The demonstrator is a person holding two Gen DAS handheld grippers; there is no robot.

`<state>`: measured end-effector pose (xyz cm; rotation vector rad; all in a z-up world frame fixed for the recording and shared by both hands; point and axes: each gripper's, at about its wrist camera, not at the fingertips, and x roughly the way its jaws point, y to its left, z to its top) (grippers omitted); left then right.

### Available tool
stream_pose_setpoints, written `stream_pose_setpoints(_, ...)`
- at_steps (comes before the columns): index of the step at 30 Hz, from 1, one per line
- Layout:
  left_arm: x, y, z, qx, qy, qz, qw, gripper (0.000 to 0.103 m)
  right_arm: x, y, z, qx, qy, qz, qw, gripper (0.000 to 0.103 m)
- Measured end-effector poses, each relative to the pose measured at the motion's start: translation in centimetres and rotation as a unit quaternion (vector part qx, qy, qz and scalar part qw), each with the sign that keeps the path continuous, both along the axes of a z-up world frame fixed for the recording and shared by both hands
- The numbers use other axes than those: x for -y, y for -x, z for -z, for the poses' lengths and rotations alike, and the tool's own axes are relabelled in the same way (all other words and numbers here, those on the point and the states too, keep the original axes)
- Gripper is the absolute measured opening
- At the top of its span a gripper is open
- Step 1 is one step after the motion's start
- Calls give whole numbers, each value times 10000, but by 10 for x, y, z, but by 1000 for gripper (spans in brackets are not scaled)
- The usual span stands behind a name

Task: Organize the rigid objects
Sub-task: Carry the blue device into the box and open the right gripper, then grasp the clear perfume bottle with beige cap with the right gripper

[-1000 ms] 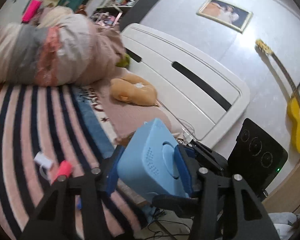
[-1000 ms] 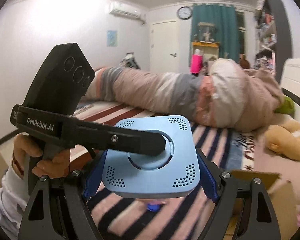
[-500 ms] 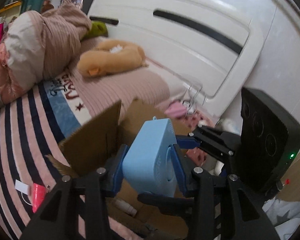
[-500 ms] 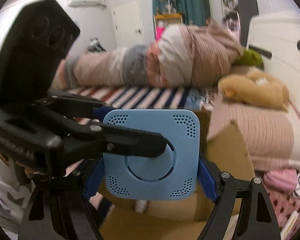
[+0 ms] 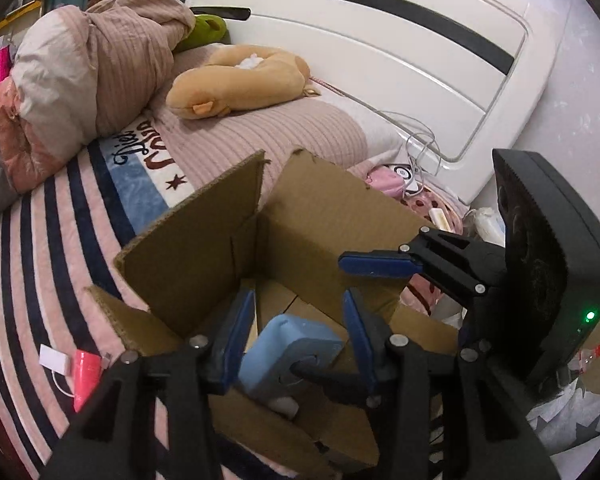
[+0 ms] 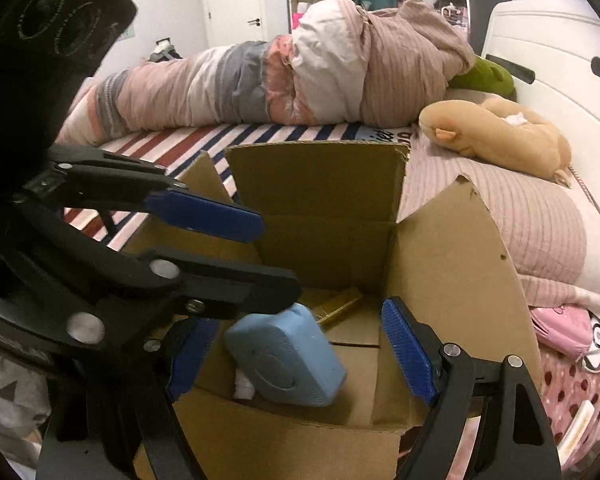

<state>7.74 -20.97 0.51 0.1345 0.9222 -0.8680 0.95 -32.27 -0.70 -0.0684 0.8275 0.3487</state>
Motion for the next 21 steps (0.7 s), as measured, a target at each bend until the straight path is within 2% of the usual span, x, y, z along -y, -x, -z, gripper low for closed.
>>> stream_pose_setpoints(4, -22, 3, -11, 191, 72, -296, 9994, 52, -4, 2, -7, 71, -110, -57, 9999, 91)
stream_pose_setpoints(8, -51, 9, -25, 409, 218, -589, 9972, 57, -14, 4, -17, 197, -148, -81, 9997, 92)
stream_pose_setpoints(11, -86, 15, -34, 616, 284, -982, 9929, 59, -27, 6, -28, 368, -173, -131, 9991, 92)
stream_pose_setpoints(17, -164, 28, -36, 1088, 126, -1939, 9749, 67, -78, 12, -51, 995, 70, 15, 9950, 103)
stream_pose_setpoints(19, -189, 29, -30, 1129, 95, -2183, 9693, 72, -98, 11, -54, 1026, 64, -99, 9947, 103)
stream_pose_setpoints(21, -216, 30, -18, 1122, 66, -2421, 9637, 73, -120, 8, -53, 838, -42, -440, 9955, 103)
